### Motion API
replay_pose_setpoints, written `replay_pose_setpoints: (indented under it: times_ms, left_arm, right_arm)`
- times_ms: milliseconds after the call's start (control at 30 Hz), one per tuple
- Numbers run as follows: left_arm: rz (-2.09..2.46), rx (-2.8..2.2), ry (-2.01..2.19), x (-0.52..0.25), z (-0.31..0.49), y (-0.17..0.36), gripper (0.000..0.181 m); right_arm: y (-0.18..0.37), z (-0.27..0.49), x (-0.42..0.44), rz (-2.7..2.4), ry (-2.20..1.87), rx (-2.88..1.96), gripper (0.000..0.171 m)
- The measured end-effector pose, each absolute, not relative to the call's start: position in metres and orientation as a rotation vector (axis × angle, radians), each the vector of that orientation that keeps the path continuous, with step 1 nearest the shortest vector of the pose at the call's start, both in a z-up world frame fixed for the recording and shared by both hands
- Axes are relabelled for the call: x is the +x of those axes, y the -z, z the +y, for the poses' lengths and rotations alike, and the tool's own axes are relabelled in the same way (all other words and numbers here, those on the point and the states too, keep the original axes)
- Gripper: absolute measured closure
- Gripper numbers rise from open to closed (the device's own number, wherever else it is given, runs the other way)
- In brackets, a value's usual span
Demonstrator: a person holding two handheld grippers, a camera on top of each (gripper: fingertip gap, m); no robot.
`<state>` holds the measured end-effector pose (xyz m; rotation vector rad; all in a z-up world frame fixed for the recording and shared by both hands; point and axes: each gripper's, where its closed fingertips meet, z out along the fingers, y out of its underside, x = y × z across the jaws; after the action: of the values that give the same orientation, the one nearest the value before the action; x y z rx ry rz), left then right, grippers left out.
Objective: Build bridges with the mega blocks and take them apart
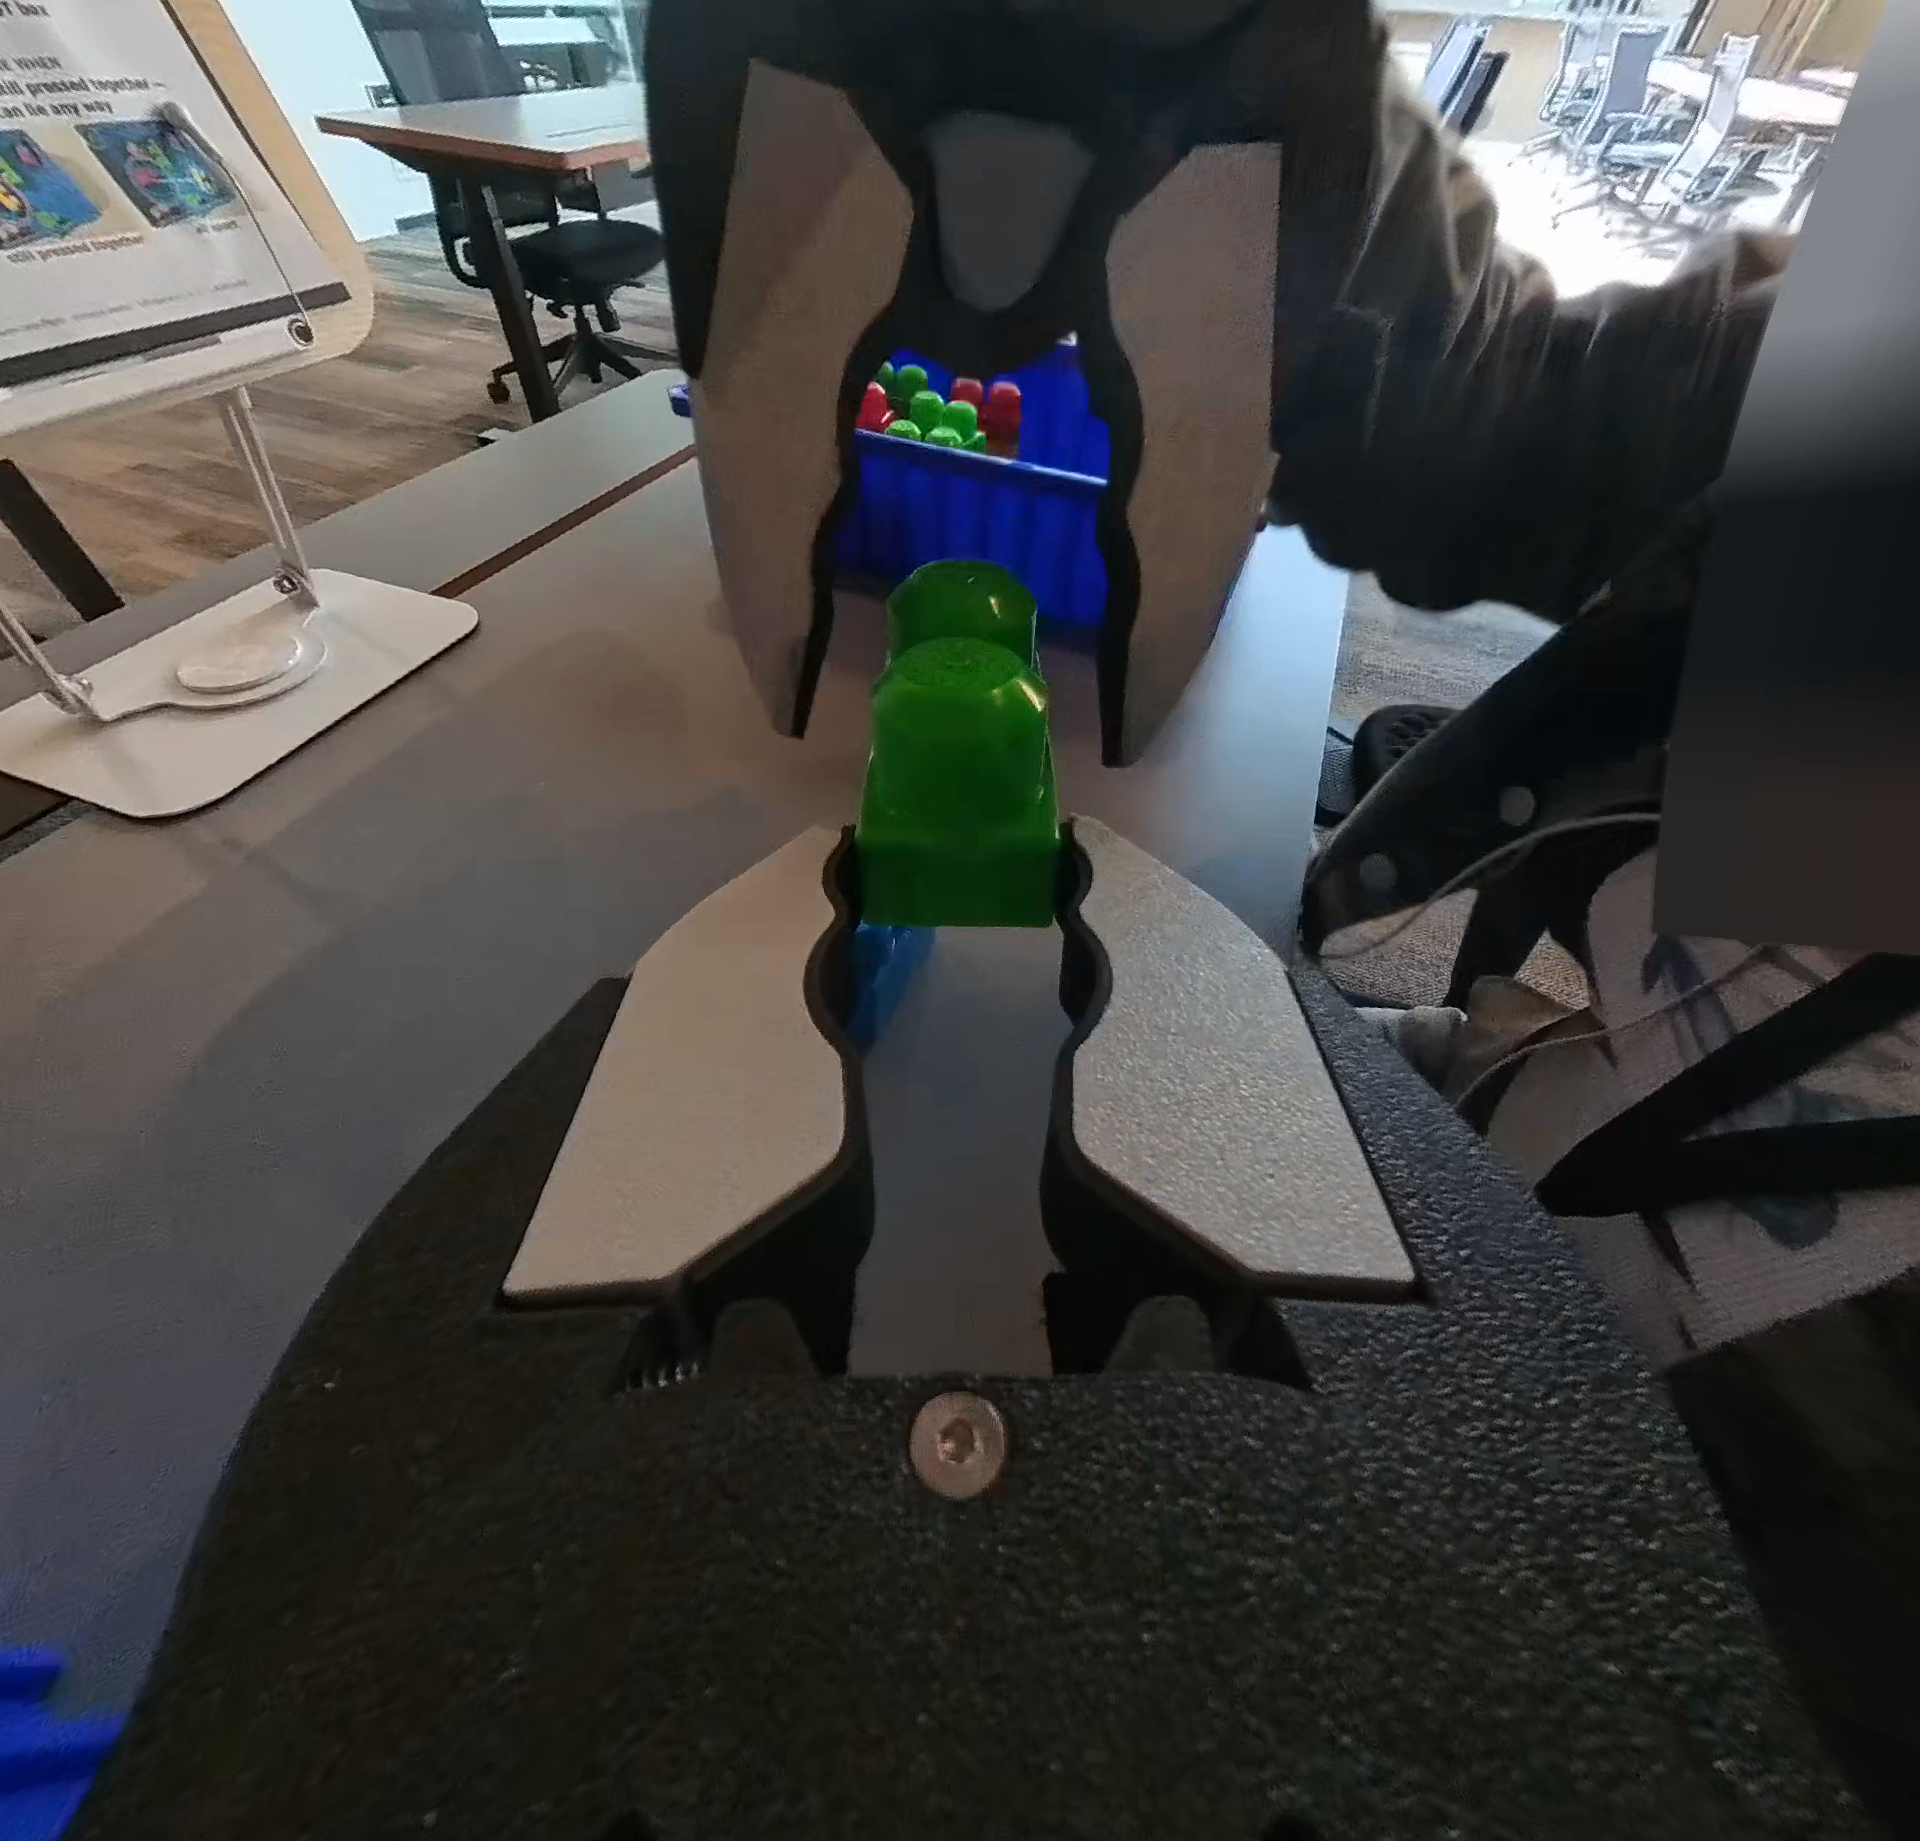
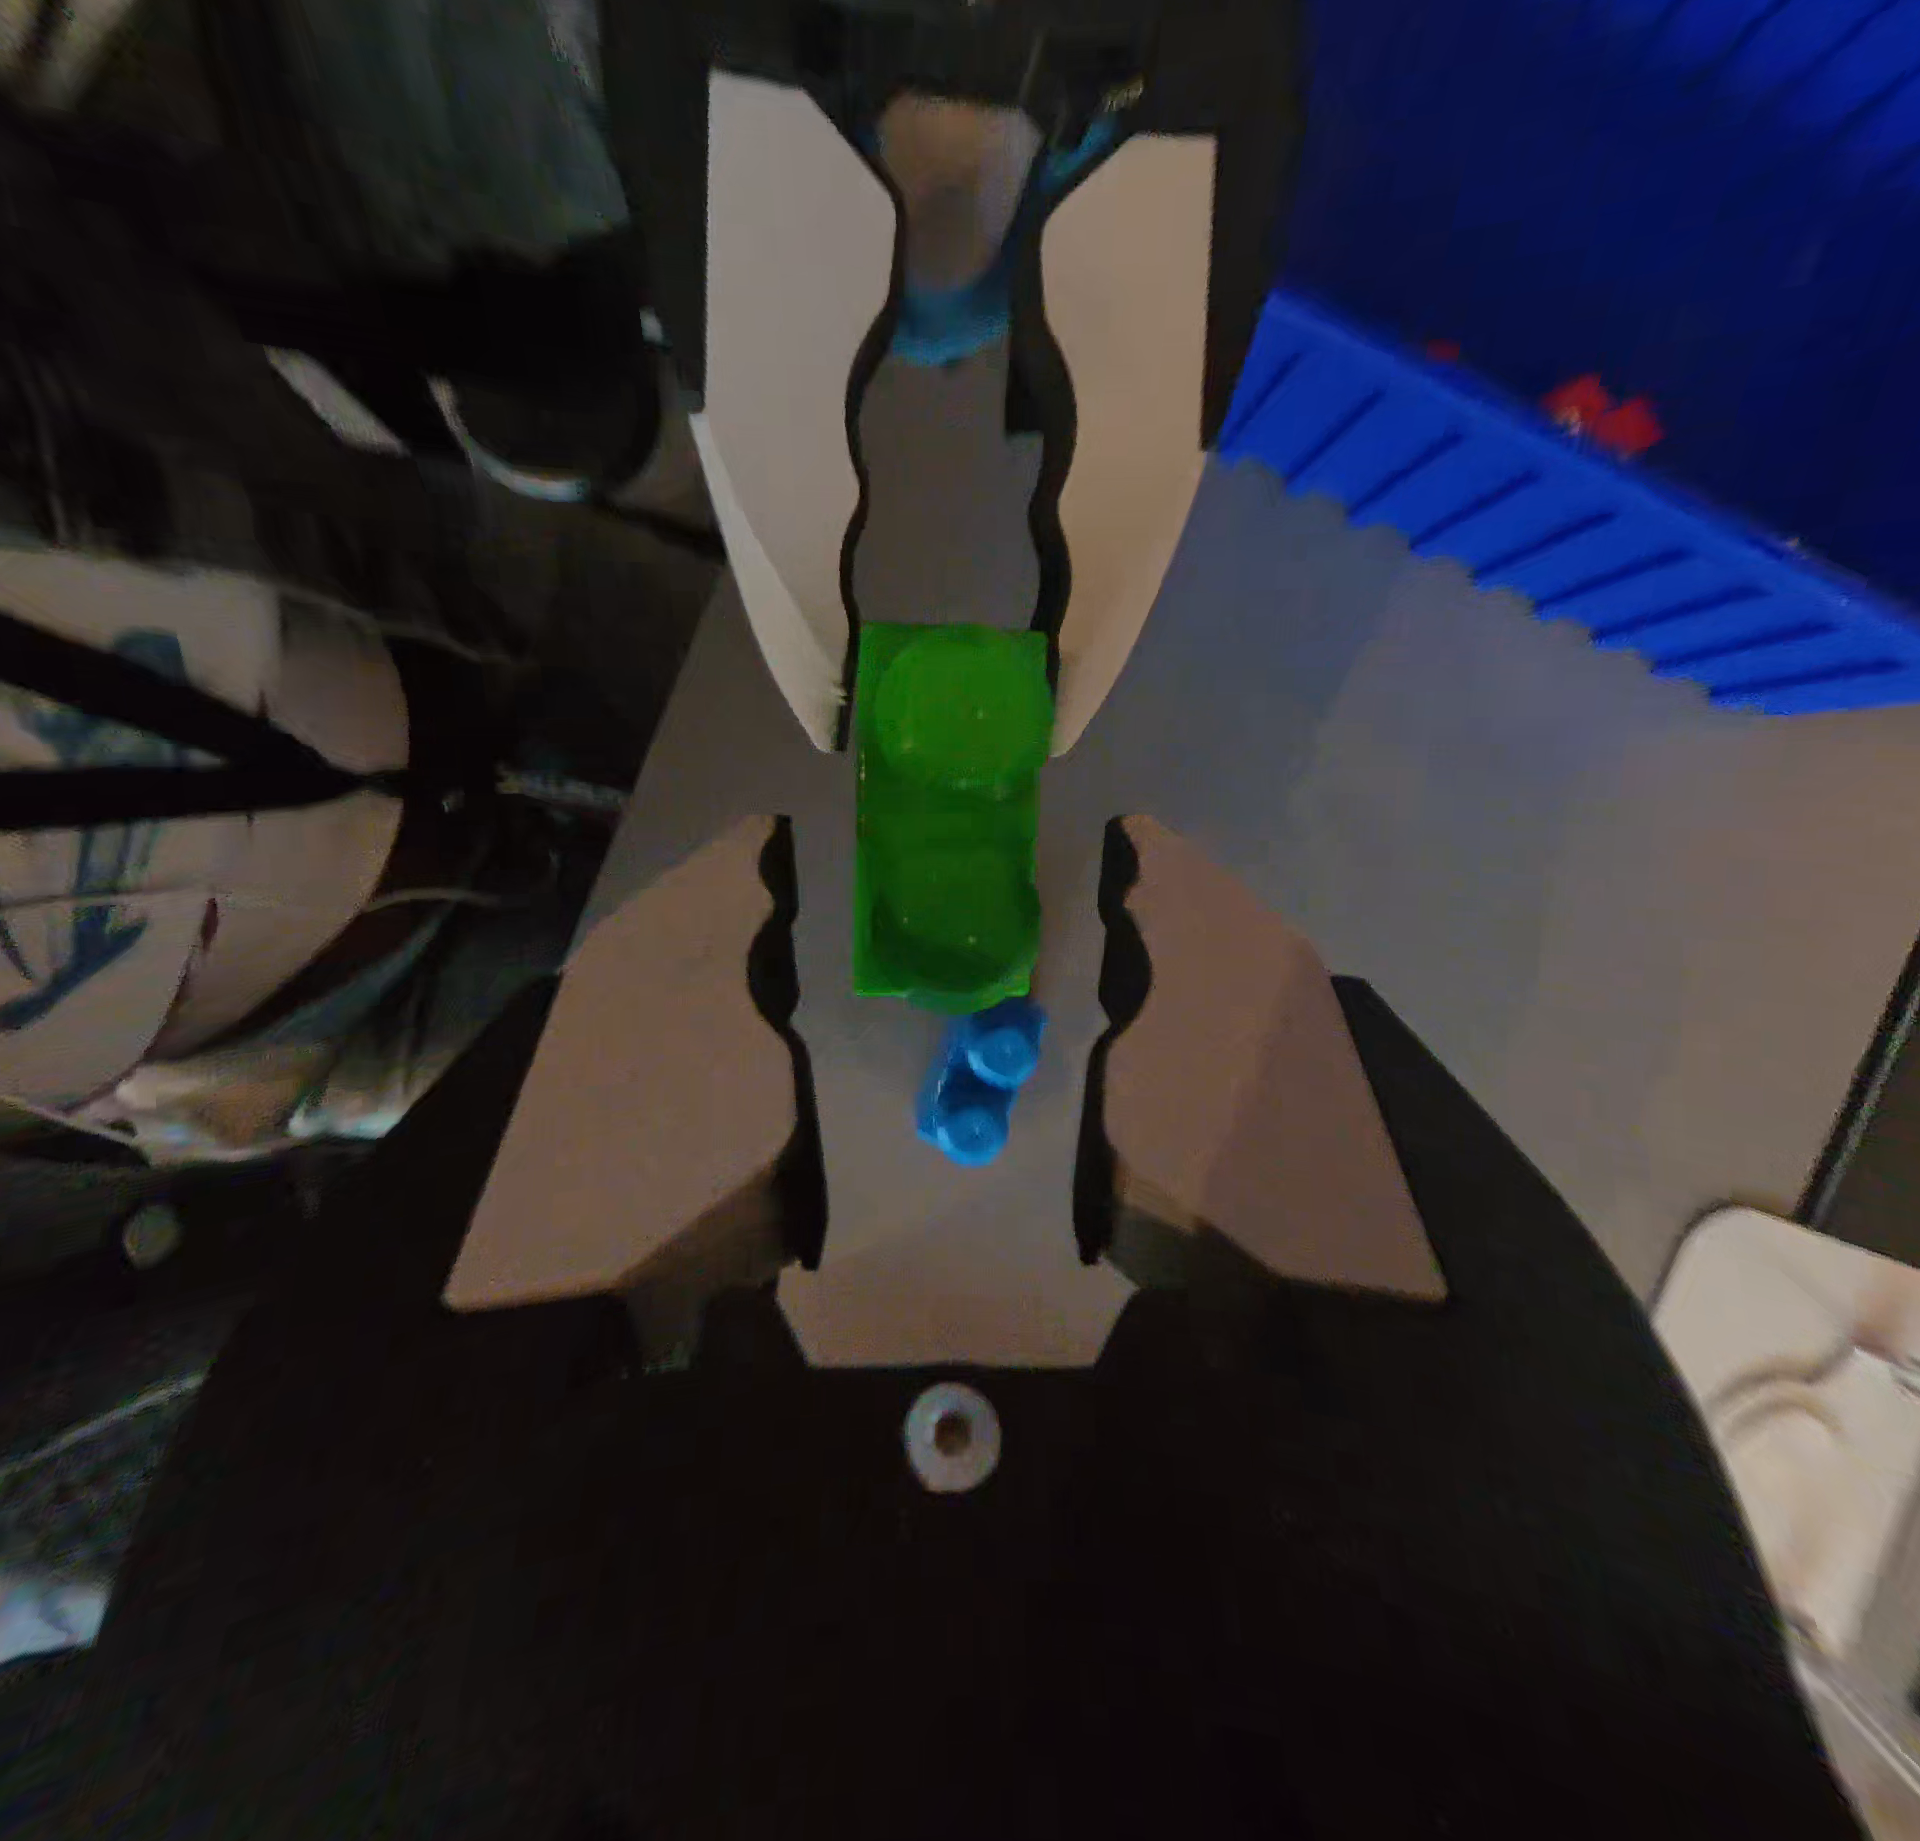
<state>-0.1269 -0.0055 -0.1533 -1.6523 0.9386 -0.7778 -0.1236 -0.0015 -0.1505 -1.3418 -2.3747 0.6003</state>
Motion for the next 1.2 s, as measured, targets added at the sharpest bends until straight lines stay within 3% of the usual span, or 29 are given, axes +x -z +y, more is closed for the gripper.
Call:
replay_pose_setpoints:
  times_ms: [233,633,767,1200]
  left_arm:
    - [0.95,-1.653,0.765,-0.126,-0.008,0.155,0.146]
    - [0.908,-1.625,0.812,-0.129,-0.01,0.149,0.145]
    - [0.886,-1.725,0.783,-0.143,-0.005,0.161,0.135]
    - [0.746,-1.735,0.684,-0.187,-0.001,0.155,0.145]
  right_arm:
    - [0.159,-0.004,-0.124,-2.569,-0.297,-1.403,0.124]
    - [0.159,-0.006,-0.127,-2.548,-0.281,-1.465,0.136]
    - [0.162,0.009,-0.116,-2.457,-0.212,-1.56,0.136]
    - [0.249,0.069,-0.06,-2.205,-0.022,-1.899,0.136]
